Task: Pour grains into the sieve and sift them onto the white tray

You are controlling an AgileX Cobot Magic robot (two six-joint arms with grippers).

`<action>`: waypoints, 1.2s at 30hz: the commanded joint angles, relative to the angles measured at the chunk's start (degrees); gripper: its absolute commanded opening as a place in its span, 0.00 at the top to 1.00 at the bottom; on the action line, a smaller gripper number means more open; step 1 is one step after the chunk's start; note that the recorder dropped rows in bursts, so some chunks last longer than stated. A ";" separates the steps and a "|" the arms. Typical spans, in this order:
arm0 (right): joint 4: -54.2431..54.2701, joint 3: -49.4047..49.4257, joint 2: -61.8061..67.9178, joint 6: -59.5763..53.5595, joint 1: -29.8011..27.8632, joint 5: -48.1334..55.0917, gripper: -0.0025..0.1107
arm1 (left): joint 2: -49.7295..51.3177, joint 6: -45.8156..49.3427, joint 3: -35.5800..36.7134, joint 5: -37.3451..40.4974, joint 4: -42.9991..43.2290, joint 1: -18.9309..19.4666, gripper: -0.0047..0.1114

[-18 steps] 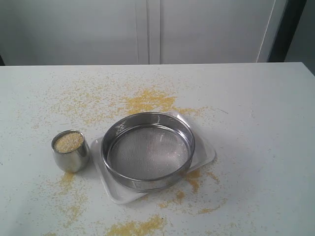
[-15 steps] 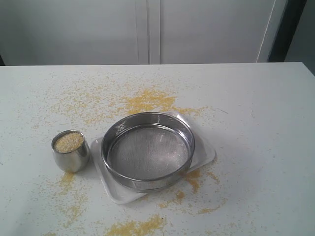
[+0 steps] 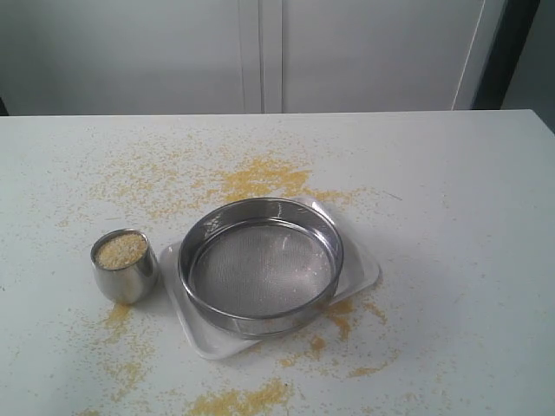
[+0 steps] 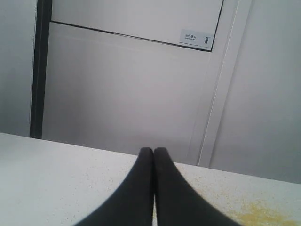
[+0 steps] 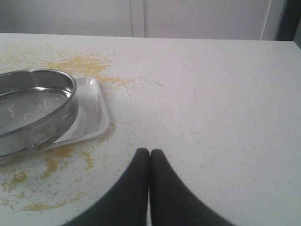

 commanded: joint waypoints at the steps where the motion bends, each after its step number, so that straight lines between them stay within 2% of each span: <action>1: 0.23 0.33 -0.35 0.08 -0.27 -0.34 0.98 | 6.93 -0.59 -4.63 -4.31 2.44 0.07 0.96; 6: 0.23 0.33 -0.35 0.08 -0.27 -0.34 0.98 | 18.30 -6.27 -10.52 -7.77 12.55 0.07 0.96; 11: 0.23 0.33 -0.35 0.08 -0.27 -0.34 0.98 | 29.47 -16.49 -11.69 -19.49 25.53 0.07 0.96; 13: 0.23 0.33 -0.35 0.08 -0.27 -0.34 0.98 | 31.96 -18.76 -11.69 -21.81 28.79 0.07 0.96; 25: 0.23 0.33 -0.35 0.08 -0.27 -0.34 0.98 | 45.53 -25.40 -11.69 -38.53 42.81 0.07 0.96; 29: 0.23 0.33 -0.35 0.08 -0.27 -0.34 0.98 | 49.47 -28.10 -11.69 -39.51 46.01 0.07 0.95; 32: 0.23 0.33 -0.35 0.08 -0.27 -0.34 0.98 | 51.44 -28.16 -11.69 -40.59 48.27 0.07 0.83; 34: 0.23 0.33 -0.35 0.08 -0.27 -0.34 0.98 | 52.75 -27.95 -11.69 -43.00 49.28 0.07 0.71; 36: 0.23 0.33 -0.35 0.08 -0.27 -0.34 0.98 | 54.13 -27.72 -11.69 -45.53 49.58 0.07 0.54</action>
